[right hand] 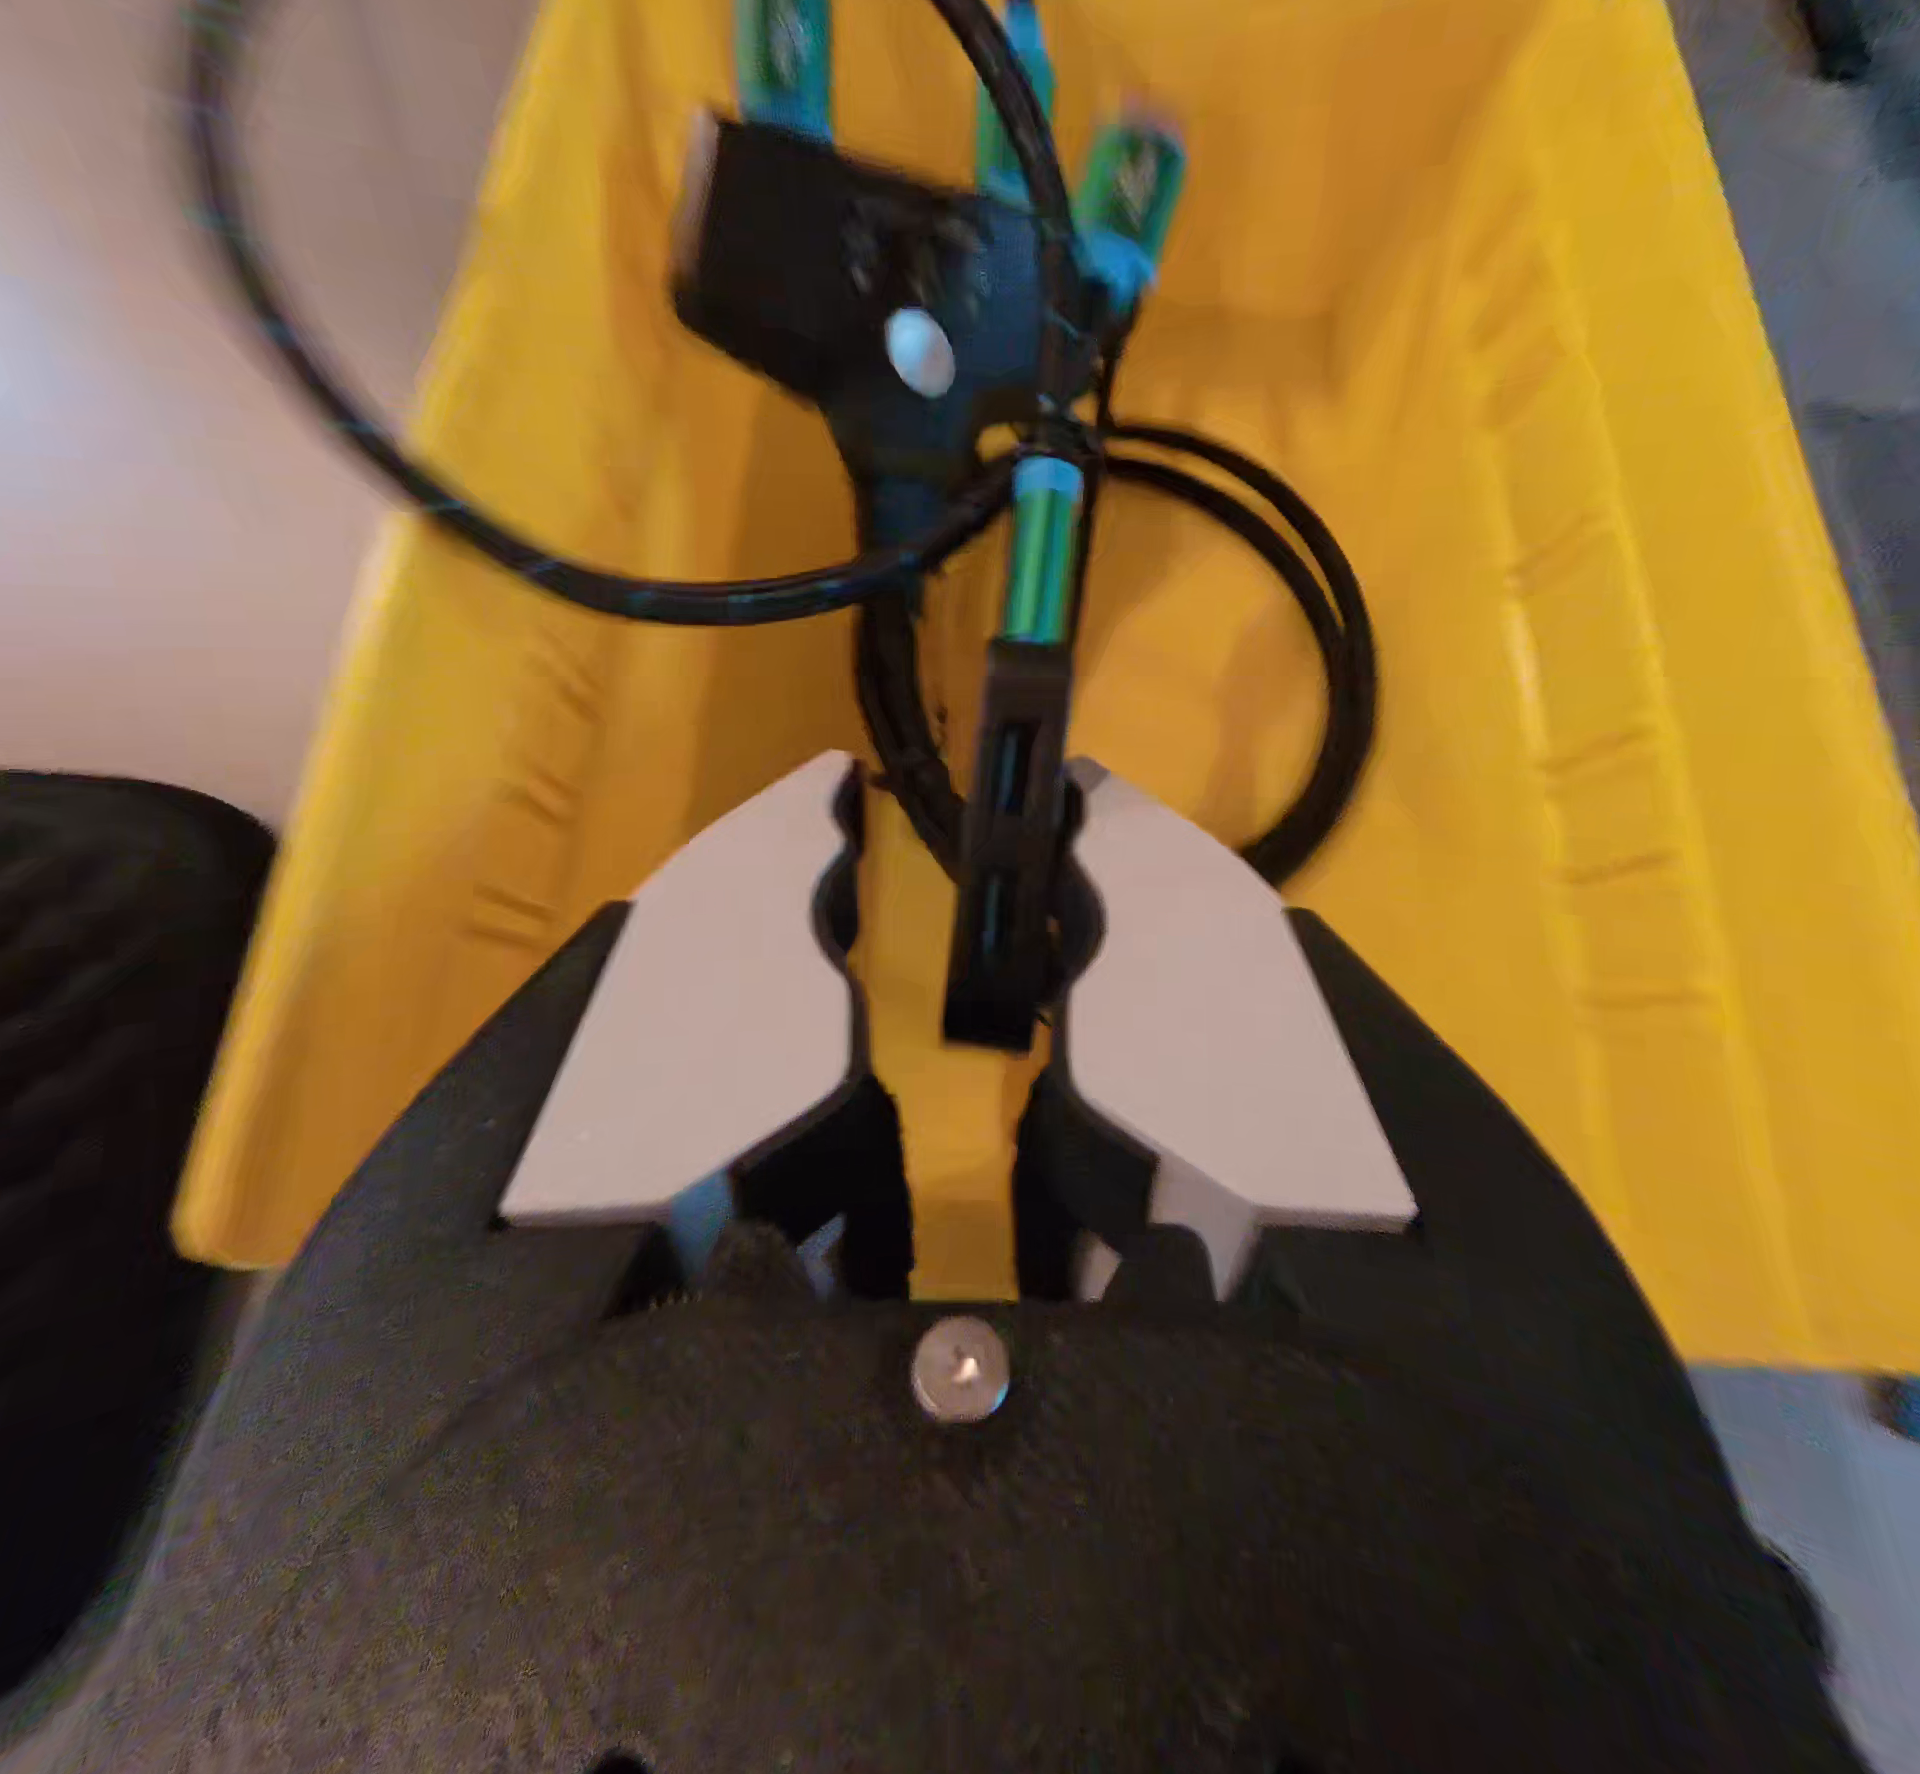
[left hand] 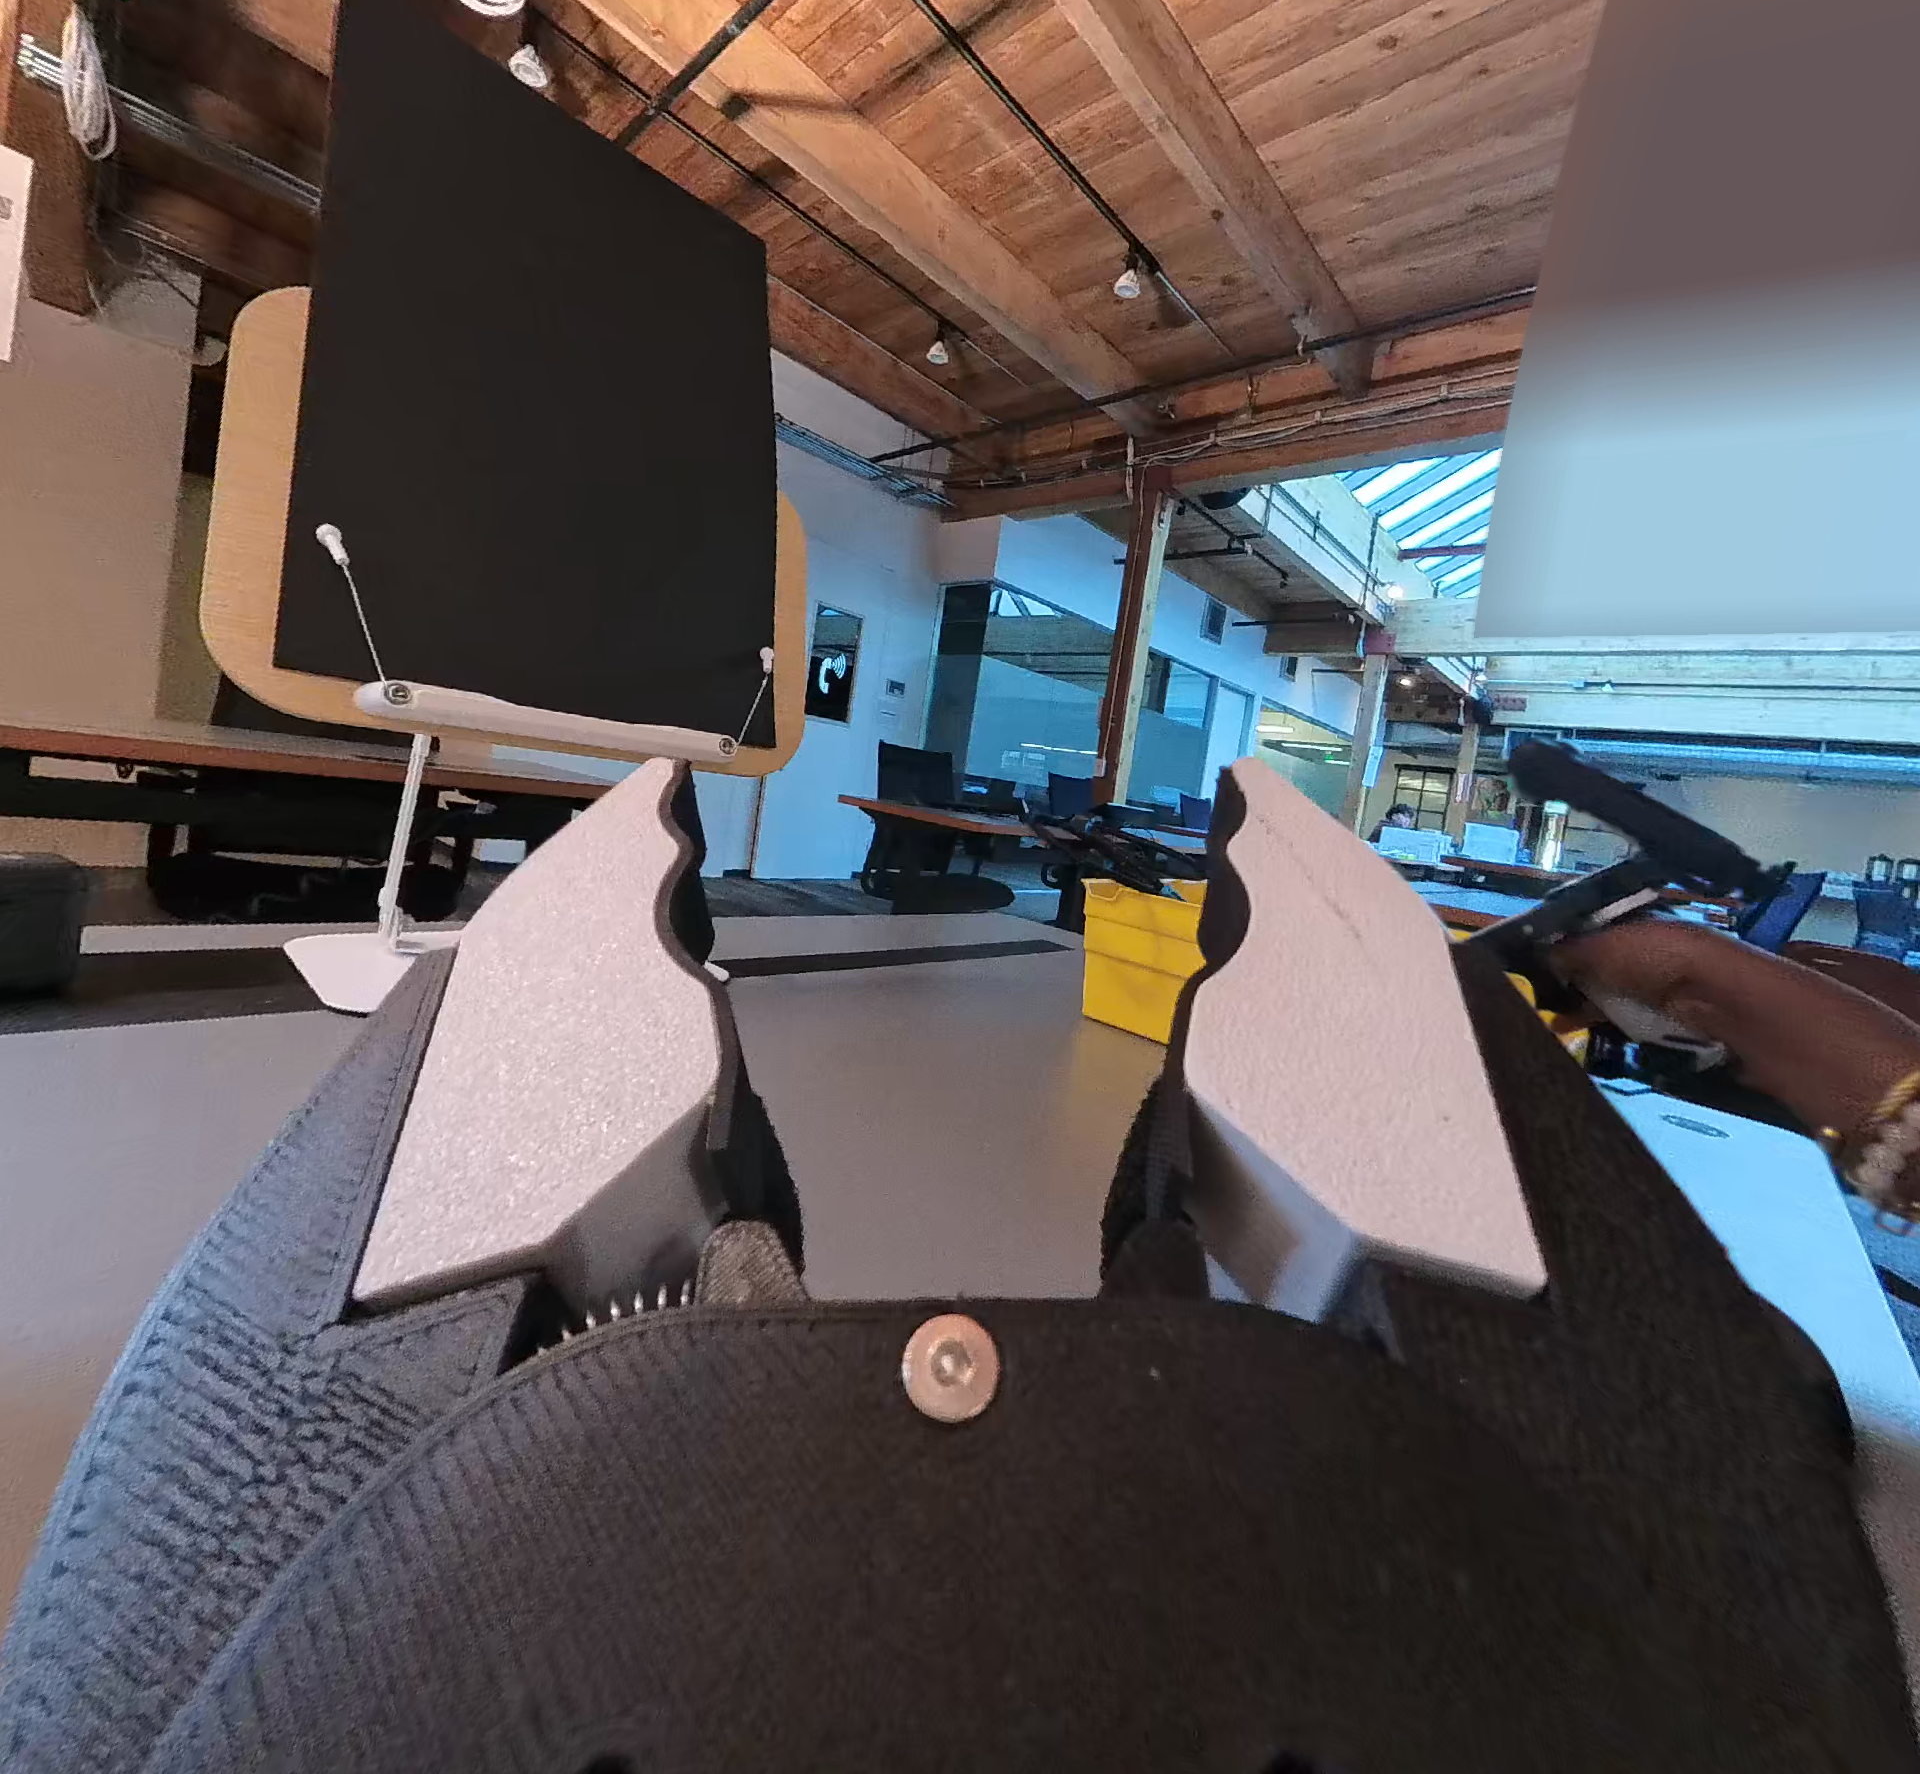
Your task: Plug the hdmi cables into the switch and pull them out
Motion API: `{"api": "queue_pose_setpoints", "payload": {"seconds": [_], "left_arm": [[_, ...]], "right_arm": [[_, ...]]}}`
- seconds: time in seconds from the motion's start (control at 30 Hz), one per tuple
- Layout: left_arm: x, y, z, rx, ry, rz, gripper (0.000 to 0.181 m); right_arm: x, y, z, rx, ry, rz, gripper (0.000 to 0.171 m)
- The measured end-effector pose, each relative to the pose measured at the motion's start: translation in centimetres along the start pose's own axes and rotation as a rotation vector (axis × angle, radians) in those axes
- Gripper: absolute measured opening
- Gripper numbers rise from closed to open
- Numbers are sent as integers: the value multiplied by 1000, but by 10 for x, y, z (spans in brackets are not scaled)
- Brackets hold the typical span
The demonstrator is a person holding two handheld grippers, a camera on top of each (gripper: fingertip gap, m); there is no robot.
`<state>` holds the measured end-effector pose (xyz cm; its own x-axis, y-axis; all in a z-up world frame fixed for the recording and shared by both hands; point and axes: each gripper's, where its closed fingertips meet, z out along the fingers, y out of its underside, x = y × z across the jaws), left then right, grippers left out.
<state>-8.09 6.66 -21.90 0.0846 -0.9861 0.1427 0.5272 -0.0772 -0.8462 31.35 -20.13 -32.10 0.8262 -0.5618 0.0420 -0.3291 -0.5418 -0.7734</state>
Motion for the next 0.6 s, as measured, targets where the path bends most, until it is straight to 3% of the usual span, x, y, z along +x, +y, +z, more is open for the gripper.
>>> {"api": "queue_pose_setpoints", "payload": {"seconds": [0.1, 0.27, 0.4, 0.5, 0.6], "left_arm": [[5, 1, 0, -6, 15, 30, 92], [18, 5, 1, -29, 57, 113, 91], [30, 7, -1, -39, 91, 173, 92], [35, 4, -5, -23, 97, 205, 91], [38, 1, -9, -2, 99, 202, 90]], "right_arm": [[-11, -24, -19, 199, -33, 19, 62], [-29, -53, -81, 565, 128, -169, 112], [-53, -34, -109, 690, 147, -138, 115], [-81, -5, -93, 650, 0, -94, 114], [-84, 16, -68, 538, 23, -141, 109]]}}
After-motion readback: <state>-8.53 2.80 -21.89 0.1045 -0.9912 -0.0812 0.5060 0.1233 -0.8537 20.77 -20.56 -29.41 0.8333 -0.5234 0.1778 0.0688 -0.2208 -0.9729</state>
